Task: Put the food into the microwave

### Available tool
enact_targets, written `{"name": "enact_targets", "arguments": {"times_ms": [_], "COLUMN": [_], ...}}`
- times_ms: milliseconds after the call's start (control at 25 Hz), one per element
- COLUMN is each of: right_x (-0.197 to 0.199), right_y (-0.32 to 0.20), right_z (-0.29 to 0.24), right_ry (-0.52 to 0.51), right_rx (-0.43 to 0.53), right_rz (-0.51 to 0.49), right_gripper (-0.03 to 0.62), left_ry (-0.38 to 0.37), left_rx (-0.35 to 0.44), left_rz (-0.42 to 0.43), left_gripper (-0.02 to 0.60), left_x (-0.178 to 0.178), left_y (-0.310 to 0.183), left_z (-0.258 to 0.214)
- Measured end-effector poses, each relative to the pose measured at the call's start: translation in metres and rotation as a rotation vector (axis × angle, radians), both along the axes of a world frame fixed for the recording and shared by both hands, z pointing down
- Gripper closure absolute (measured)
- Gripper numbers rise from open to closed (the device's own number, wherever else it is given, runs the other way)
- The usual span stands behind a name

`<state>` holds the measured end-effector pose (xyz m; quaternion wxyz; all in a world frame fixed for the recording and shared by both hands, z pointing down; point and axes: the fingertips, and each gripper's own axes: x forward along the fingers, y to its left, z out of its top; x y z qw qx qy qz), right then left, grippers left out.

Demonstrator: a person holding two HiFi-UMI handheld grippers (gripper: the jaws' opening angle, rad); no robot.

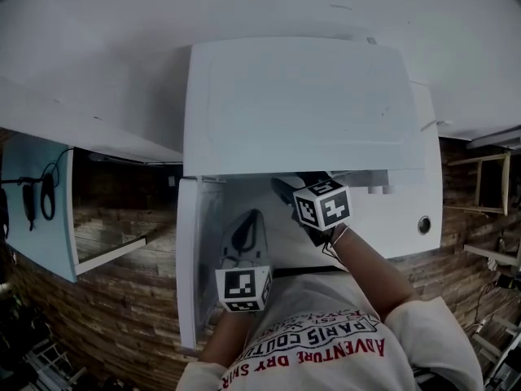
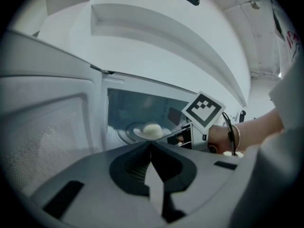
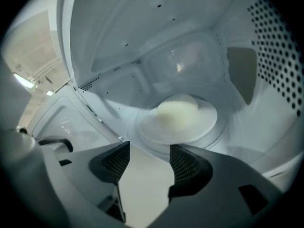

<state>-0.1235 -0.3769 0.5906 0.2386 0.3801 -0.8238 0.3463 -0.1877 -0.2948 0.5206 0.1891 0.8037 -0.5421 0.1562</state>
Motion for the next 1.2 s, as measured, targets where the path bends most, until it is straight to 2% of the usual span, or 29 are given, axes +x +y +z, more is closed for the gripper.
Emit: {"name": "enact_targets", "arguments": {"times_ms": [200, 360, 600, 680, 720, 760, 880, 1080, 1200], "right_x": [0.006, 0.011, 0.018, 0.024, 0.027, 0.031, 0.038, 0.035, 0.036], "right_y": [0.011, 0.014, 0.018, 0.017, 0.016, 0.016, 0.022, 0.044, 0.049], "right_z": [0.009, 0.011, 0.005, -0.005, -0.013, -0.022, -0.047, -0.083, -0.112], "right_ry": [0.159, 0.185, 0.188, 0.177, 0.164, 0.147, 0.091, -0.053, -0.08], "right_rx": [-0.028, -0.03, 0.002, 0.042, 0.068, 0.093, 0.148, 0.173, 0.25], "right_rz": [-0.146, -0.159, -0.13, -0.079, -0.041, -0.003, 0.07, 0.1, 0.122], "right_gripper": [0.335, 0.344, 0.386, 0.441, 0.524, 0.557, 0.582, 0.582, 0.582], "left_ry": [0.01, 0.012, 0.008, 0.01, 0.01, 0.012, 0.03, 0.074, 0.068], "left_rx": [0.006, 0.001, 0.012, 0.017, 0.02, 0.022, 0.037, 0.042, 0.083], "left_rz": [-0.009, -0.015, -0.003, 0.001, 0.003, 0.006, 0.023, 0.06, 0.081], "left_gripper": [0.575, 0.574, 0.575, 0.575, 0.575, 0.575, 0.575, 0.574, 0.575], "left_x": [-0.004, -0.005, -0.001, 0.002, 0.004, 0.005, 0.013, 0.024, 0.025], "left_y": [0.001, 0.002, -0.001, -0.003, -0.003, -0.003, -0.005, -0.004, -0.009], "left_z": [-0.001, 0.001, -0.001, -0.005, -0.007, -0.01, -0.023, -0.042, -0.06]}}
